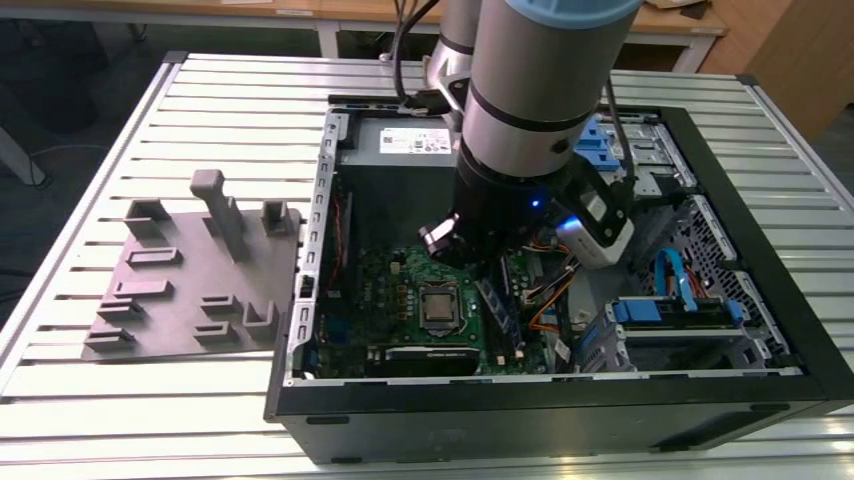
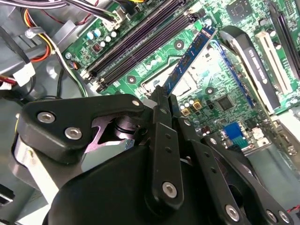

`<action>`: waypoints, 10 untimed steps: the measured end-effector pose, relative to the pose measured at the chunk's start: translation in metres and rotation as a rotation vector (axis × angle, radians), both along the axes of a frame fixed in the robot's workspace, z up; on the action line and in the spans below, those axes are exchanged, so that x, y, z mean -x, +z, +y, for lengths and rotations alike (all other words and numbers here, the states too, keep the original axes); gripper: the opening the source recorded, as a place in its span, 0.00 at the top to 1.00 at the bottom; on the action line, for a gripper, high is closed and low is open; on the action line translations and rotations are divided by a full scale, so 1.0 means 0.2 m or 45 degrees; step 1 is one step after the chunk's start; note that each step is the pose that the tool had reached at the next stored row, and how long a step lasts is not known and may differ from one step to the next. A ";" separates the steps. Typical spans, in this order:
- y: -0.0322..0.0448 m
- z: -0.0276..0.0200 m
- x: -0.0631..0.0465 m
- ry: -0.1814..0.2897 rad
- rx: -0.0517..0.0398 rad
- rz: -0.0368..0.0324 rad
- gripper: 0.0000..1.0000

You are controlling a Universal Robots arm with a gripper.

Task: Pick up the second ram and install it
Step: 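Insert the second ram into the second slot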

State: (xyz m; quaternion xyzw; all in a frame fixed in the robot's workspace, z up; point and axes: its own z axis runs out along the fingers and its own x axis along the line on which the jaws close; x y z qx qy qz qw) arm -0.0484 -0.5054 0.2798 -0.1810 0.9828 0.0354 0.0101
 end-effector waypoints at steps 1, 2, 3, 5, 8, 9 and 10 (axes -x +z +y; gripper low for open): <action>0.000 0.000 0.00 -0.009 0.000 0.0000 0.86; 0.000 0.000 0.00 -0.019 0.000 0.0000 0.86; 0.000 0.000 0.00 -0.028 0.000 0.0000 0.86; 0.000 0.000 0.00 -0.047 0.000 0.0000 0.86; 0.000 0.000 0.00 -0.077 0.000 0.0000 0.86; 0.000 0.000 0.00 -0.087 0.000 0.0000 0.86; 0.000 0.000 0.00 -0.097 0.000 0.0000 0.86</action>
